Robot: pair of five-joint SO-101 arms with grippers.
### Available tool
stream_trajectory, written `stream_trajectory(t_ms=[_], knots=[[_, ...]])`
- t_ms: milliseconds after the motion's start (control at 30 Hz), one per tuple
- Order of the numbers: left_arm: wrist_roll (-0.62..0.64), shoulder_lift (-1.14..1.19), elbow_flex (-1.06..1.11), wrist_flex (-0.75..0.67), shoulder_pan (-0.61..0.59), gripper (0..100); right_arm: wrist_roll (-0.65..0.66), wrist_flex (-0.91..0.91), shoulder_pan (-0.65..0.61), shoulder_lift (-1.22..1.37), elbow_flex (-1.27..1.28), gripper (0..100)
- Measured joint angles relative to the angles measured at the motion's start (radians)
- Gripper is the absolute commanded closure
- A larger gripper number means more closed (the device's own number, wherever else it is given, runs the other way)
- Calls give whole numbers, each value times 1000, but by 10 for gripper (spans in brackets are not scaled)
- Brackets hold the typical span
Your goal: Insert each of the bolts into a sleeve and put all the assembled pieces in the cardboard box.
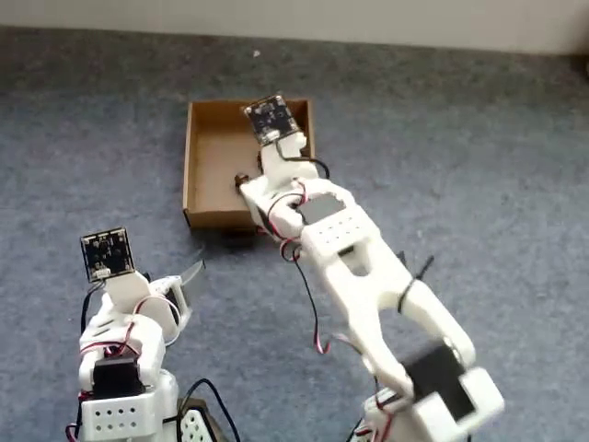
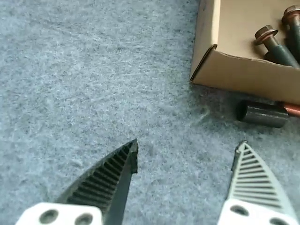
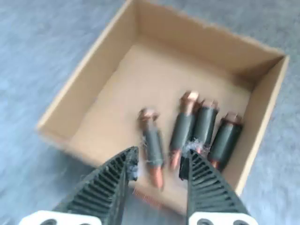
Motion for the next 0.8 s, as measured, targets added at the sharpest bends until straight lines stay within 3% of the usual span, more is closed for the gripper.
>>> stream_trajectory(t_ms=[133,300,800], knots=[[0,0,0,0,0,671,21,164,-78,-89,58,864],[0,0,0,0,0,671,176,212,-201,-68,117,861],[0,0,11,0,0,671,334,212,-190,327,-158,860]])
